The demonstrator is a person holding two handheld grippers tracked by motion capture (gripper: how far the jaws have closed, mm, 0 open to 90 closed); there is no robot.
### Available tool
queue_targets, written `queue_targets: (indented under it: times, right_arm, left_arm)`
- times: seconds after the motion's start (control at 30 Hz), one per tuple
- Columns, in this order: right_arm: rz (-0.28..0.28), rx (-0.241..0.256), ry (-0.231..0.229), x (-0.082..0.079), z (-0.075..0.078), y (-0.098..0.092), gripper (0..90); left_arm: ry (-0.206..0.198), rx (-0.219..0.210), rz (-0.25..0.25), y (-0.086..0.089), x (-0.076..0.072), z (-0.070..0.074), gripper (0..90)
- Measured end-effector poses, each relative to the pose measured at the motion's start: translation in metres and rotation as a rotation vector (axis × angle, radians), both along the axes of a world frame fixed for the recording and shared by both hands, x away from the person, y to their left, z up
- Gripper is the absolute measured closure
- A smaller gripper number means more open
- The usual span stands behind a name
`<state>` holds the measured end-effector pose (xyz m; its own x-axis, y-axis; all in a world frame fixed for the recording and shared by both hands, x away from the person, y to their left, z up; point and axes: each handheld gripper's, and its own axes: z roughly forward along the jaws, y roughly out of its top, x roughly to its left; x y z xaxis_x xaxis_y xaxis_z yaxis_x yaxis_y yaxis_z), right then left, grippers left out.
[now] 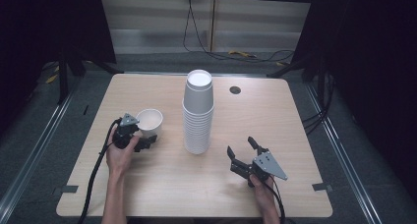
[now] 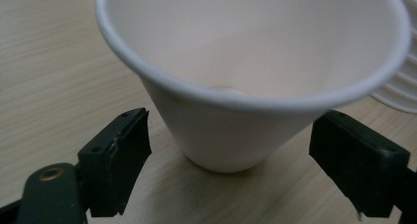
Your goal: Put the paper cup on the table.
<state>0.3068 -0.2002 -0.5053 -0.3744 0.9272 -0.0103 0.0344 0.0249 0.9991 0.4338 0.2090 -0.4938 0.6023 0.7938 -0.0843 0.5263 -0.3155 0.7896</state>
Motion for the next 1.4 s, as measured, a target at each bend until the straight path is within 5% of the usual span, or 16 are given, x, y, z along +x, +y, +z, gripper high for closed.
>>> queue_targets:
  times: [0.17,0.27,0.5,0.67,0.77,0.93,1.23,1.4]
  right_arm:
    - [-0.002,0.000,-0.001,0.000,0.000,0.000,17.4]
    - [-0.002,-0.001,-0.003,0.000,0.000,0.000,17.2]
    - [-0.001,-0.002,-0.004,0.000,0.000,0.000,17.2]
    - [0.000,-0.002,-0.003,0.000,0.000,0.000,16.9]
    - [0.000,0.001,-0.002,0.000,0.000,0.000,15.5]
    - [-0.002,0.002,-0.002,0.000,0.000,0.000,13.8]
    - [-0.003,0.001,-0.006,0.000,0.000,0.000,13.0]
    - [-0.002,0.000,-0.007,0.000,0.000,0.000,13.0]
  left_arm:
    - [-0.025,-0.014,0.029,0.004,-0.012,0.002,15.7]
    - [-0.054,-0.071,0.039,0.007,-0.022,0.000,15.6]
    - [-0.168,-0.092,0.056,0.005,-0.049,0.007,16.1]
    - [-0.218,-0.192,0.083,0.007,-0.065,0.008,16.6]
    - [-0.231,-0.206,0.097,0.005,-0.072,0.006,16.3]
    - [-0.248,-0.208,0.055,-0.002,-0.085,0.009,16.2]
    - [-0.305,-0.324,0.017,-0.025,-0.107,0.004,16.2]
    - [-0.319,-0.301,0.007,-0.038,-0.113,0.001,15.7]
